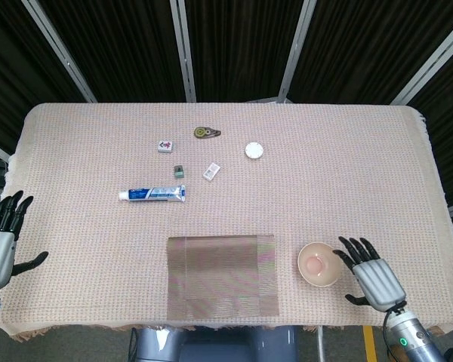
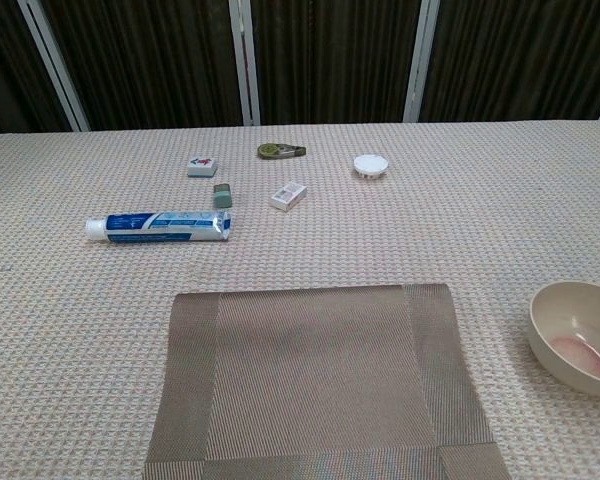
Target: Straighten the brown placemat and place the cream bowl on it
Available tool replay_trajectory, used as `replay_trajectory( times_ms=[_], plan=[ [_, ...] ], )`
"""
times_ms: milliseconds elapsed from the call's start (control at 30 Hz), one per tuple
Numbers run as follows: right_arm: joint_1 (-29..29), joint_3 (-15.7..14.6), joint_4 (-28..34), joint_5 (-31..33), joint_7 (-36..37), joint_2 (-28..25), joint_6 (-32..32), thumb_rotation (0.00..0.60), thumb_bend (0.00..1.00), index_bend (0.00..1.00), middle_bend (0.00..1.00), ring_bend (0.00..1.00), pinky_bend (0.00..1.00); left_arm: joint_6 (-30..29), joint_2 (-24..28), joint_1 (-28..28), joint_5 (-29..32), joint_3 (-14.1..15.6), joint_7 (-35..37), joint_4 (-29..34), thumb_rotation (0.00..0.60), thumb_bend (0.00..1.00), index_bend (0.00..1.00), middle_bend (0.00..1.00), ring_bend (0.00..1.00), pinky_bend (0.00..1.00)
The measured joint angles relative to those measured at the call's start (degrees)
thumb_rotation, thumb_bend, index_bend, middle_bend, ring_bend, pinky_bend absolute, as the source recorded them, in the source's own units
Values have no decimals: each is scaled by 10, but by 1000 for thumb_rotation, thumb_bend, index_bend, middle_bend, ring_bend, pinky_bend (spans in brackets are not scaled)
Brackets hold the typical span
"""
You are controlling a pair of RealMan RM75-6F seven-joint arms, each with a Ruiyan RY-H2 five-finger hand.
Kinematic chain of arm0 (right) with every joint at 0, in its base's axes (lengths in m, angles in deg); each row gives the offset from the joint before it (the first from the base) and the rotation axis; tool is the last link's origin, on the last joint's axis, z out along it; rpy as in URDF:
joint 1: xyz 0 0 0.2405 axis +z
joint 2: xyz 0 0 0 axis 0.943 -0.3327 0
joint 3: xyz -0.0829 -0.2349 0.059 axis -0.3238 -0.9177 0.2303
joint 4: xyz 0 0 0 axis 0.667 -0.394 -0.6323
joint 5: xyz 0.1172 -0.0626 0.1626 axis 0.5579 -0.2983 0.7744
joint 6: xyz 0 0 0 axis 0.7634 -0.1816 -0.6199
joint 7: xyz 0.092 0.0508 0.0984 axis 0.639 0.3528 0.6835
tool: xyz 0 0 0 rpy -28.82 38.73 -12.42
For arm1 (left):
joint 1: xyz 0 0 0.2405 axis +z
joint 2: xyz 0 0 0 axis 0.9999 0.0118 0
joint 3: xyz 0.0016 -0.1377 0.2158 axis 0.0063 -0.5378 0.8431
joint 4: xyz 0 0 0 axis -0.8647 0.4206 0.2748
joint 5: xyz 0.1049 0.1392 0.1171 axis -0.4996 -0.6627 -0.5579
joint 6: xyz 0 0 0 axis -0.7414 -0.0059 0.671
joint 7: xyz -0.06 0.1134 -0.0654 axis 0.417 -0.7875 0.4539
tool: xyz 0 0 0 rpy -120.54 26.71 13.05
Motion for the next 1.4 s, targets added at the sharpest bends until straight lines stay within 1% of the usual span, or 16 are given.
replay_trajectory(
  times_ms=[100,133,200,267,367,467,567,733,867,1033,1100,1167,1233,1400],
  plan=[
    [17,-3,-19,-8,-21,20,24,600,12,263,0,0,0,-2,2,3,-3,-1,2,2,600,0,0,0,0,0],
    [21,-3,-26,-8,-28,27,32,600,47,289,0,0,0,-2,2,4,-4,0,3,3,600,0,0,0,0,0],
    [29,0,-44,-3,-42,44,49,600,158,359,0,0,0,-1,4,7,-5,0,5,4,600,0,0,0,0,0],
    [35,2,-58,7,-52,59,61,600,291,492,0,0,0,-1,4,8,-6,-2,7,4,600,0,0,0,0,0],
    [40,7,-77,15,-47,80,63,600,399,638,0,0,0,-1,5,10,-8,-4,9,3,600,0,0,0,0,0],
    [42,10,-96,13,-25,94,51,600,434,707,0,0,0,0,5,12,-9,-7,11,2,600,0,0,0,0,0],
    [41,12,-108,4,-3,103,29,600,434,726,0,0,0,4,5,12,-10,-9,12,2,600,0,0,0,0,0],
    [43,21,-113,-15,45,108,-16,600,417,729,6,0,0,9,5,12,-10,-12,13,1,600,0,0,0,0,0],
    [56,52,-112,-15,58,101,-34,600,414,733,34,0,0,14,5,12,-9,-15,17,2,600,0,0,0,0,0],
    [92,110,-134,23,66,97,-20,600,413,739,58,0,0,21,6,12,-6,-19,22,2,600,0,0,0,0,0],
    [110,135,-158,47,72,100,-4,600,413,739,61,0,0,23,6,12,-3,-21,22,2,600,0,0,0,0,0],
    [129,152,-190,69,74,107,13,600,414,739,63,0,0,26,6,12,-1,-23,22,1,600,0,0,0,0,0],
    [145,164,-222,90,73,116,31,600,415,739,64,0,0,29,5,12,4,-25,21,-1,600,0,0,0,0,0],
    [189,190,-328,148,58,153,90,600,416,740,68,0,0,36,1,12,15,-30,18,-6,600,0,0,0,0,0]
  ],
)
